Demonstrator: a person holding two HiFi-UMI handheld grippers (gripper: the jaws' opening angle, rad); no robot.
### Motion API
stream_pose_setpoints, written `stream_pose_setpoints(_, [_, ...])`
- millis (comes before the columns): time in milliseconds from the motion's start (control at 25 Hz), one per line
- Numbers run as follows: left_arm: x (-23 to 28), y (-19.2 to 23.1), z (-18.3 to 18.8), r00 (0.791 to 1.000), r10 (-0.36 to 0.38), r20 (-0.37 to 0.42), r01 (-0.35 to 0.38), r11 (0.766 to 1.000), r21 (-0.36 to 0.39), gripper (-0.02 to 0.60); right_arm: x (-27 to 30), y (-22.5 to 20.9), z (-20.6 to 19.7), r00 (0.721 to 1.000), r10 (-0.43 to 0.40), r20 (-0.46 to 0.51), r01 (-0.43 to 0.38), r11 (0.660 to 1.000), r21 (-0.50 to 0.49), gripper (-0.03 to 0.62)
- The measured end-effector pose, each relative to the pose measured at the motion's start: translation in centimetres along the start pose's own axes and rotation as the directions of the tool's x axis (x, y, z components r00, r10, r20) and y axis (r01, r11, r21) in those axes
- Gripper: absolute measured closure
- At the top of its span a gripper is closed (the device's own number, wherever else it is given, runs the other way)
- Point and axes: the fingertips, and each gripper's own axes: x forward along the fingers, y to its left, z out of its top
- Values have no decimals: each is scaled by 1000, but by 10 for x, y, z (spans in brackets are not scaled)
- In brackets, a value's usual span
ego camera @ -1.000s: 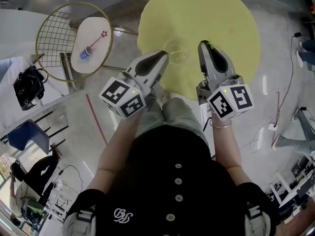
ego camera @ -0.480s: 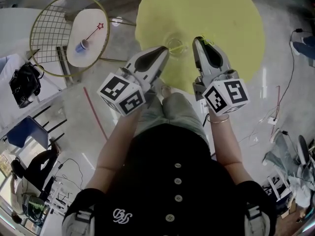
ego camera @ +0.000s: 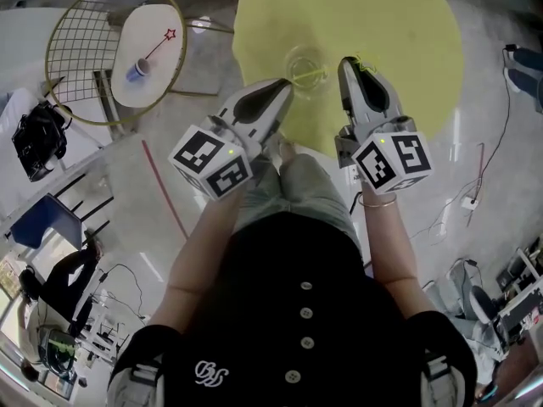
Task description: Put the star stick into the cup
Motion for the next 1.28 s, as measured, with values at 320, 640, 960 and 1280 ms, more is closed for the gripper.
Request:
stream_pose_setpoints(320, [3,5,1,1000,11,12,-11,1000,-6,558,2,-8,1,1000,-19,-4,19,1000,-4,577])
stream_pose_setpoints(640, [5,7,-1,1000,21,11,-21,1000,-13,558,4,-13,0,1000,-20,-8,20,1000,6,553])
stream_pose_setpoints(960, [4,4,1,1000,16,13,-16,1000,-5,558,1,-13,-1,1000,-22,-16,22,1000,14,473])
stream_pose_setpoints(1280, [-5,-2,1,1000,-27,-3,27,999,18,558,-11,-3,-6,997,-73,6,73,997,23,434])
